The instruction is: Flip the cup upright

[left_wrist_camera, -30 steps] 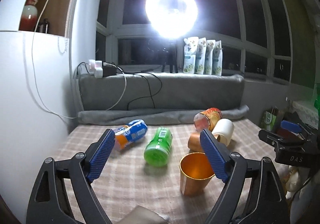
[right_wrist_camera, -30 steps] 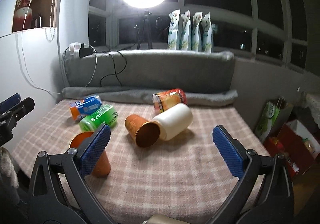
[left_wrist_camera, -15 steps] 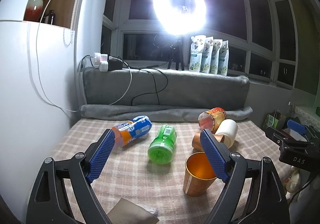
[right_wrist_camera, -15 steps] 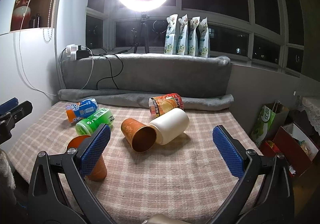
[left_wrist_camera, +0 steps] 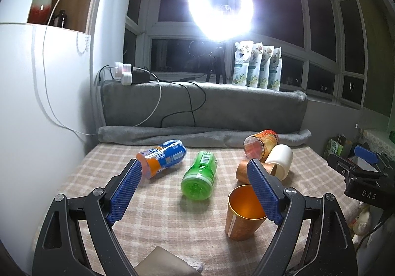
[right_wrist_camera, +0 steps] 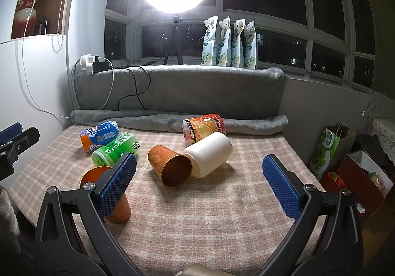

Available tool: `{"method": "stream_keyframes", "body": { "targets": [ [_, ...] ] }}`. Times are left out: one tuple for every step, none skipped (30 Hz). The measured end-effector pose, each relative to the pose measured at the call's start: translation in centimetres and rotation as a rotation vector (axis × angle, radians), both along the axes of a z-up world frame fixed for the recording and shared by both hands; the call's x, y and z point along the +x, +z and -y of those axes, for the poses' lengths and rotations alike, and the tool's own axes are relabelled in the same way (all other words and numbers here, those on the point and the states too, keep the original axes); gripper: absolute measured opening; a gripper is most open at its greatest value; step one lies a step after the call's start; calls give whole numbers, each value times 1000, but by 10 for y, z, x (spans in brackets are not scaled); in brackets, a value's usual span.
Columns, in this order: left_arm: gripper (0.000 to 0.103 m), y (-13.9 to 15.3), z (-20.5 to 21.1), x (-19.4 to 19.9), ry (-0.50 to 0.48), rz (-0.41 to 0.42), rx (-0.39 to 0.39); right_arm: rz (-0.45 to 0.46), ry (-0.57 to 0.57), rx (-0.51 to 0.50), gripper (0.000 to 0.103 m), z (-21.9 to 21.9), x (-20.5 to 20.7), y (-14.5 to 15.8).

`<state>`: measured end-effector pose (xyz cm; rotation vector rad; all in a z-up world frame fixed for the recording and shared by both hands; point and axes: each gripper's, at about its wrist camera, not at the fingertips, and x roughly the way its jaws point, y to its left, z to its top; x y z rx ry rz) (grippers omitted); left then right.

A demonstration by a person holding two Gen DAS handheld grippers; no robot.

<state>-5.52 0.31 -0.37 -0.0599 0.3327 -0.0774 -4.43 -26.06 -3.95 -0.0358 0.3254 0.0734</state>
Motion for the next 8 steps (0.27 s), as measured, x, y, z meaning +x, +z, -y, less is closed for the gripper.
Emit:
{"method": "stream_keyframes", "body": {
  "targets": [
    [87,0,0,0,0,0,0,-1,0,0,103,0,0,0],
    [87,0,0,0,1,0,0,-1,0,0,103,0,0,0],
    [87,0,0,0,2,1,-1,-1,-1,1,103,1,0,-1],
    [87,-1,-1,0,5,2,-1,-3,-1,1,103,2,0,-1],
    [87,-1,-1,0,10,3,0,-3,-2,1,103,3,0,-2],
    [87,-2,-2,0,8,3,-2,-2,-2,1,103,2,1,-1],
    [87,-2,-3,1,2,1,-6,-2,-2,1,103,2,1,-2],
    [87,-3,-3,1,2,1,-6,-2,-1,1,103,2,1,-1]
  ]
}}
